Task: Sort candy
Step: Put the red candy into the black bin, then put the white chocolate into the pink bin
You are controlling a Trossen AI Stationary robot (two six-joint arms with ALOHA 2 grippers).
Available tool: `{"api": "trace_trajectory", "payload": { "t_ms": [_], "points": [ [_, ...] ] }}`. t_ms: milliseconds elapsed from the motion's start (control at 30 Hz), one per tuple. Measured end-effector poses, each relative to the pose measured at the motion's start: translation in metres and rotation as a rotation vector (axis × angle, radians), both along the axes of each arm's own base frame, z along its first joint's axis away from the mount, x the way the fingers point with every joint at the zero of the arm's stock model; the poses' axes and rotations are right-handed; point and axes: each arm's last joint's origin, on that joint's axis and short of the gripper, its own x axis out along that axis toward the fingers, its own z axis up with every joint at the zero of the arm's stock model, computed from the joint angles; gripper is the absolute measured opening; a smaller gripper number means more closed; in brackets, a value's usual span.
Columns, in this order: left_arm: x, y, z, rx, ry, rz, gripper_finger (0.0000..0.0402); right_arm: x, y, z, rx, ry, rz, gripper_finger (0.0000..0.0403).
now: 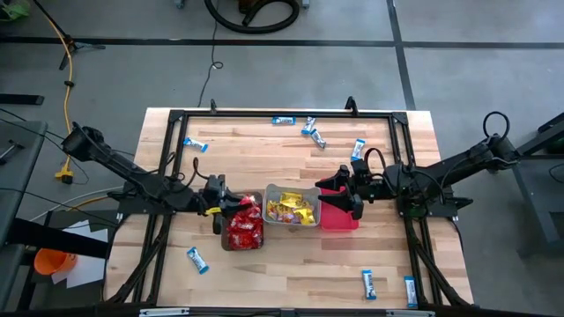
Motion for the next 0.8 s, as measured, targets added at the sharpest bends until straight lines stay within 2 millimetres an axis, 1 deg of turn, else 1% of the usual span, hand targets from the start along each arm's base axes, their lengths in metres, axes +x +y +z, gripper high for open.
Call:
{"api": "trace_trajectory", "payload": {
  "t_ms": [167,400,533,667,800],
  "points": [
    [-0.004,0.001,0.000,-0.004,0.118,-0.006,0.0089,0.000,0.000,0.002,0.004,-0.013,0.000,0.0273],
    [-0.014,0.004,0.018,0.038,0.316,-0.047,0.0166,0.000,-0.001,0.002,0.007,-0.014,-0.023,0.0273],
    [-0.016,0.005,0.028,0.056,0.373,-0.041,0.0198,0.000,-0.001,0.002,0.006,-0.014,-0.024,0.0273],
    [-0.014,0.004,0.044,0.059,0.311,-0.052,0.0217,0.000,-0.001,0.003,0.012,-0.026,-0.026,0.0273],
    [-0.008,0.003,0.072,0.072,0.115,-0.002,0.0220,-0.001,-0.002,0.014,0.033,-0.127,-0.054,0.0273]
  ]
}}
